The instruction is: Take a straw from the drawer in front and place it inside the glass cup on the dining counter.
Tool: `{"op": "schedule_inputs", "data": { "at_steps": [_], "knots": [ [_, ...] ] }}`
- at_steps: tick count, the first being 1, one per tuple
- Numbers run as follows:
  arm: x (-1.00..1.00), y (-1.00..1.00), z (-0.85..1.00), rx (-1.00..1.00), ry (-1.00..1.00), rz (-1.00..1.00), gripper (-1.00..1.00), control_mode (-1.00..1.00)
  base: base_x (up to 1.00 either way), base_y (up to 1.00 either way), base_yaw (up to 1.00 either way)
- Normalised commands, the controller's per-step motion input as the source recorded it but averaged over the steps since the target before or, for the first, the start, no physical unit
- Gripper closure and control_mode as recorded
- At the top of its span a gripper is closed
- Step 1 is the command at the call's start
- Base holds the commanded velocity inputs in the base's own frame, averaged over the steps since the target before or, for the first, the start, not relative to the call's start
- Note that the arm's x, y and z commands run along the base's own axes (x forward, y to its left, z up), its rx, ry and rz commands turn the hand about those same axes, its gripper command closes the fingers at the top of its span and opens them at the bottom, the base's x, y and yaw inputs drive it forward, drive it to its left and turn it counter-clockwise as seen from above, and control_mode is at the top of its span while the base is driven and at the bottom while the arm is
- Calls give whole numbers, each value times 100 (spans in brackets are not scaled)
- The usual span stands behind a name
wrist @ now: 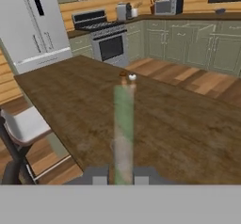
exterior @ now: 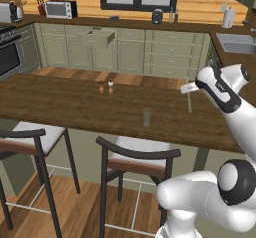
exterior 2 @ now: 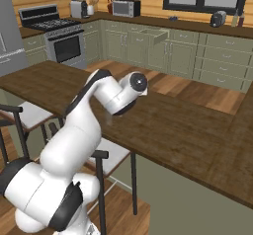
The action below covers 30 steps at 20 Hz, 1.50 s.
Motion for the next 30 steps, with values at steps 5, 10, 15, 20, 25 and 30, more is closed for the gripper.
{"op": "schedule_inputs", "data": {
  "at_steps": [5,10,15,20,25,30],
  "knots": [
    [34,21,-7,0,-1,3,100,-100,0,0,0],
    [45,40,-10,0,-4,0,100,-100,0,0,0],
    [21,39,-22,-2,-10,1,100,-100,0,0,0],
    [-1,17,-22,-2,0,7,100,-100,0,0,0],
    [20,17,-29,0,-2,10,100,-100,0,0,0],
    [35,16,-17,0,0,16,100,-100,0,0,0]
  ]
}}
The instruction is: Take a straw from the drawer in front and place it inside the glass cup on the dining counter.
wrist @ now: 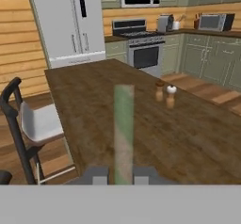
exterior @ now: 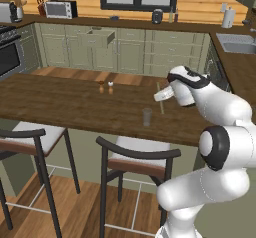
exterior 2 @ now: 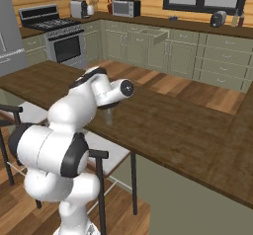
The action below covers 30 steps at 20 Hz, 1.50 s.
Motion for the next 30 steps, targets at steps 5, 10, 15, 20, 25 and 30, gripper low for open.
{"op": "schedule_inputs", "data": {
  "at_steps": [5,10,15,20,25,30],
  "knots": [
    [43,11,-14,1,0,16,100,-100,0,0,0],
    [44,0,-9,6,-10,17,100,-100,0,0,0],
    [38,0,-17,4,-14,16,100,-100,0,0,0],
    [32,6,-34,0,-12,11,100,-100,0,0,0],
    [33,0,-31,2,-6,8,100,-100,0,0,0],
    [20,0,-14,6,0,8,100,-100,0,0,0]
  ]
}}
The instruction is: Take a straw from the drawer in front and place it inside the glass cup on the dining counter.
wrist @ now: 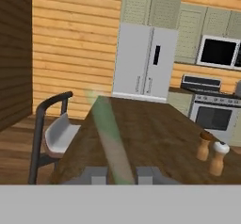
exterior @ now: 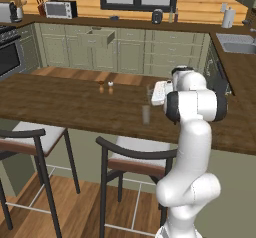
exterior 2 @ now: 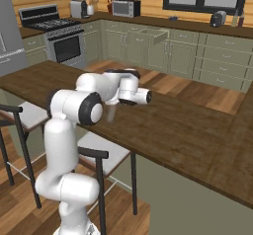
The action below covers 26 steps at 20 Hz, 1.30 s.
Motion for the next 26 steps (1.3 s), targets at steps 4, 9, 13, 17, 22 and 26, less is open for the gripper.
{"op": "schedule_inputs", "data": {
  "at_steps": [4,9,13,17,22,26],
  "knots": [
    [-54,0,1,4,-5,3,100,-100,0,0,0],
    [-59,-3,3,4,-2,0,100,-100,0,0,0],
    [-11,1,6,3,0,0,100,-100,0,0,0],
    [9,10,35,3,0,0,100,-100,0,0,0],
    [0,5,38,2,2,0,100,-100,0,0,0],
    [-7,3,8,1,4,0,100,-100,0,0,0]
  ]
}}
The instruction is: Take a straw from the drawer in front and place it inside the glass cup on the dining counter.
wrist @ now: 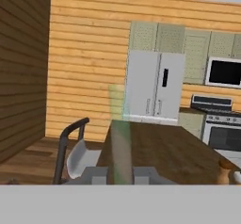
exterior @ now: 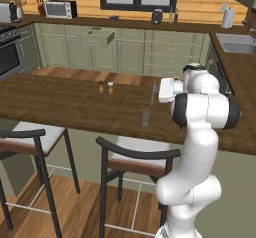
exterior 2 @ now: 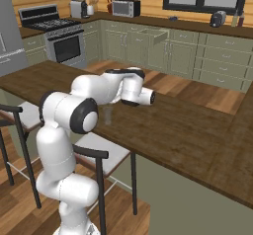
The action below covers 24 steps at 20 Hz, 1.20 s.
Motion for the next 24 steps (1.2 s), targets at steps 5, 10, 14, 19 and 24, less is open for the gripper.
{"op": "schedule_inputs", "data": {
  "at_steps": [5,10,14,19,24],
  "knots": [
    [-1,14,-3,0,11,0,100,-100,0,0,0],
    [0,16,-7,0,5,0,100,-100,0,0,0],
    [0,11,-4,0,1,0,100,-100,0,0,0],
    [0,12,-1,0,0,0,100,-100,0,0,0],
    [1,7,-1,0,0,0,100,-100,0,0,0]
  ]
}}
